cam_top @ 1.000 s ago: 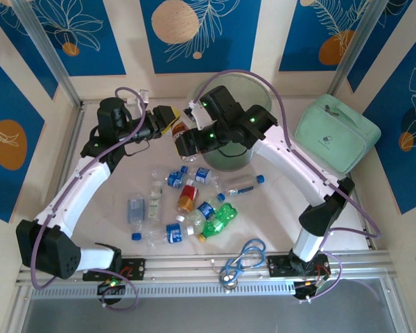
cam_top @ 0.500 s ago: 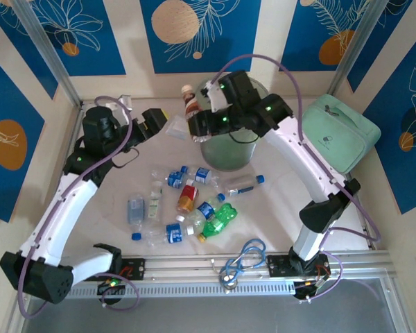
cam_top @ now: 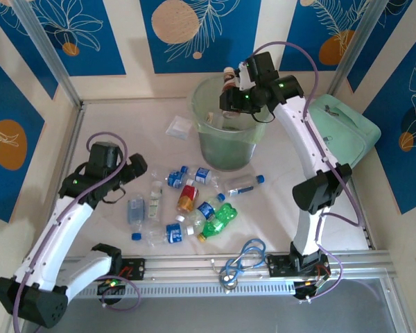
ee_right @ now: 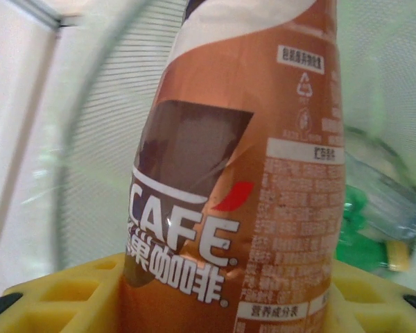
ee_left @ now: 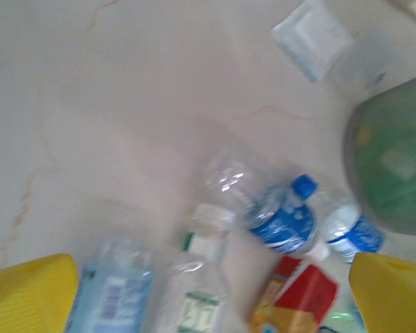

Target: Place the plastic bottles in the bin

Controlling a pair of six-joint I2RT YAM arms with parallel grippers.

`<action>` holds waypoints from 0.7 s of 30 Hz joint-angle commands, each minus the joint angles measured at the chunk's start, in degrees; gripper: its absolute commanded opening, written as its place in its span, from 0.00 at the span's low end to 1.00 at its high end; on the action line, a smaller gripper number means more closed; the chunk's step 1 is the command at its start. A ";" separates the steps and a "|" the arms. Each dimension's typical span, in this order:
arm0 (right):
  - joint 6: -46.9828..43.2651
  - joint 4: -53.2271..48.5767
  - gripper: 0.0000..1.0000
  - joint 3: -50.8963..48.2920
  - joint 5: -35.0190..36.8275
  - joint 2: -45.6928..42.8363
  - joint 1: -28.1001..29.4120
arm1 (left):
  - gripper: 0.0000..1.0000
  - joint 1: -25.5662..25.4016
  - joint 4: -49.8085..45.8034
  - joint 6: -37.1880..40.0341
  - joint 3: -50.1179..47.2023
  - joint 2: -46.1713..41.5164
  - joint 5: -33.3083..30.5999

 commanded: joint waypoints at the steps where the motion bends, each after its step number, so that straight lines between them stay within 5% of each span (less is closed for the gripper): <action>1: -1.72 -2.46 0.53 0.71 3.25 -0.15 -0.61 | 1.00 0.30 -6.32 -1.69 -3.78 -2.23 -3.59; 9: -1.94 -5.13 0.76 2.92 7.32 0.87 -0.92 | 0.98 0.30 -7.24 -3.63 -11.06 -1.93 -2.68; 21: -1.04 -6.40 0.78 7.64 7.81 -2.02 2.22 | 0.90 0.30 -3.08 -4.41 -15.46 0.34 -0.39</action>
